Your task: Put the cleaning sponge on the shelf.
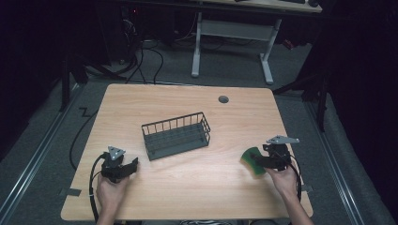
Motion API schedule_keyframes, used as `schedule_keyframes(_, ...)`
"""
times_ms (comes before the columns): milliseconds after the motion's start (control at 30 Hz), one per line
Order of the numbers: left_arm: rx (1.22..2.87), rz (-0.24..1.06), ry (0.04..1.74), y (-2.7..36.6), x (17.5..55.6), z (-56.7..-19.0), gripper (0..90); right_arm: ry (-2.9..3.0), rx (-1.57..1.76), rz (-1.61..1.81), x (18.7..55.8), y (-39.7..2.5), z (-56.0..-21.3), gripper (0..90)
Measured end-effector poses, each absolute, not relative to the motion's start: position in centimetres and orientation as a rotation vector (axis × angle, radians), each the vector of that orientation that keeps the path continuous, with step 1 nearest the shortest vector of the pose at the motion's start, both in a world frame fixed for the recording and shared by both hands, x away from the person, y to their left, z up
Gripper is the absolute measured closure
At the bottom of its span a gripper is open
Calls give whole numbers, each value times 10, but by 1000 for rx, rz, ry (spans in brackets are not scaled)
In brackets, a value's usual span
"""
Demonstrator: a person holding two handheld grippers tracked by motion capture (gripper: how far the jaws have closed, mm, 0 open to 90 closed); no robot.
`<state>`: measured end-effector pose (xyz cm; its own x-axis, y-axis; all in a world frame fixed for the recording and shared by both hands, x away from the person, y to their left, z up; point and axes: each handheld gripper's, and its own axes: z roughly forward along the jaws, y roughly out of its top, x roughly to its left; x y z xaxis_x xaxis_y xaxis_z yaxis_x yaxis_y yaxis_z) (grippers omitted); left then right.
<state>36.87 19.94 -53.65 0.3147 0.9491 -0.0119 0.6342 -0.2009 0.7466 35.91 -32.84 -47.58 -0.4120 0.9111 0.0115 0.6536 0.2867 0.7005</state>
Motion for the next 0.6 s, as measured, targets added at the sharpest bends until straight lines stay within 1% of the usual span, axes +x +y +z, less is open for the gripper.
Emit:
schedule_keyframes(233, 1926, 613, 1400, 199, 368, -537, 336, 2187, 1417, 861, 354, -332, -491, 280)
schedule_keyframes(267, 1925, 615, 1403, 199, 368, -537, 335, 2190, 1442, 871, 355, -336, -496, 265)
schedule_keyframes(600, 1923, 614, 1404, 199, 368, -537, 334, 2227, 1422, 845, 357, -332, -506, 230)
